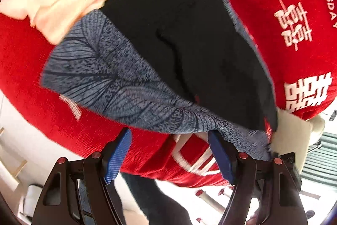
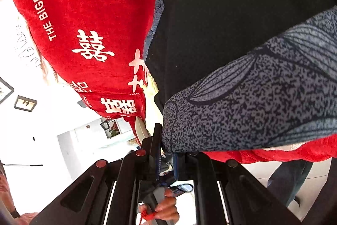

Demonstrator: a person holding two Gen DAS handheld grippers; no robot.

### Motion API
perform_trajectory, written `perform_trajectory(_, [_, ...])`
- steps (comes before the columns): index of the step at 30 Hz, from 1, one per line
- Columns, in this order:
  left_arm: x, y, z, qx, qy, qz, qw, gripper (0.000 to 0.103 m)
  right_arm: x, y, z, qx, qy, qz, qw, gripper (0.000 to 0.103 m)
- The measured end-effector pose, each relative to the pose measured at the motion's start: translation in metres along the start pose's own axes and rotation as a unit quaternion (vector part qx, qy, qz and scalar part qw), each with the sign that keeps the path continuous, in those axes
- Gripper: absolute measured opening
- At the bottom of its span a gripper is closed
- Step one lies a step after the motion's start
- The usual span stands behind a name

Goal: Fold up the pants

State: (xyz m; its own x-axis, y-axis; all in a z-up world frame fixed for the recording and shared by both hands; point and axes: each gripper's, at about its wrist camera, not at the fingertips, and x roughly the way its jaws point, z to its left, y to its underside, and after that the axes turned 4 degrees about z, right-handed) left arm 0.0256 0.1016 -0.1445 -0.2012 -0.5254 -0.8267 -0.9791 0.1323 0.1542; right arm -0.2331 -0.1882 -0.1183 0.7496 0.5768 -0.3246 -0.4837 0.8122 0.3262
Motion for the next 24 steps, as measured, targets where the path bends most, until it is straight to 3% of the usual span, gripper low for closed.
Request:
perform_trajectory(4, [-0.010,0.012,0.027,-0.035,0.020,0.009,0.9991,0.076,0.000,-0.002,0.000,-0.005,0.014,0.008,1.000,0.010])
perform_trajectory(7, [-0.010,0.025,0.036,-0.052,0.012,0.013,0.9985,0.076,0.003,-0.001,-0.002,-0.004,0.021,0.017,1.000,0.010])
perform_trajectory(16, [0.010,-0.001,0.007,-0.056,0.044,-0.001,0.9974,0.076,0.005,-0.001,0.001,-0.012,0.030,0.025,0.999,0.010])
perform_trajectory(18, [0.014,-0.006,0.010,-0.062,0.005,0.004,0.9980,0.049,0.005,-0.001,0.001,-0.015,0.037,0.026,0.999,0.010])
perform_trajectory(19, [0.017,-0.008,0.009,-0.058,-0.011,0.009,0.9982,0.030,0.005,-0.001,0.000,-0.015,0.041,0.024,0.999,0.010])
perform_trajectory(21, [0.011,-0.008,0.011,-0.049,-0.020,0.000,0.9986,0.018,0.006,0.001,0.000,-0.013,0.053,0.022,0.998,0.010])
perform_trajectory(24, [-0.010,-0.003,-0.007,-0.001,-0.052,-0.017,0.9985,0.014,0.005,0.004,0.003,-0.014,0.061,0.013,0.998,0.010])
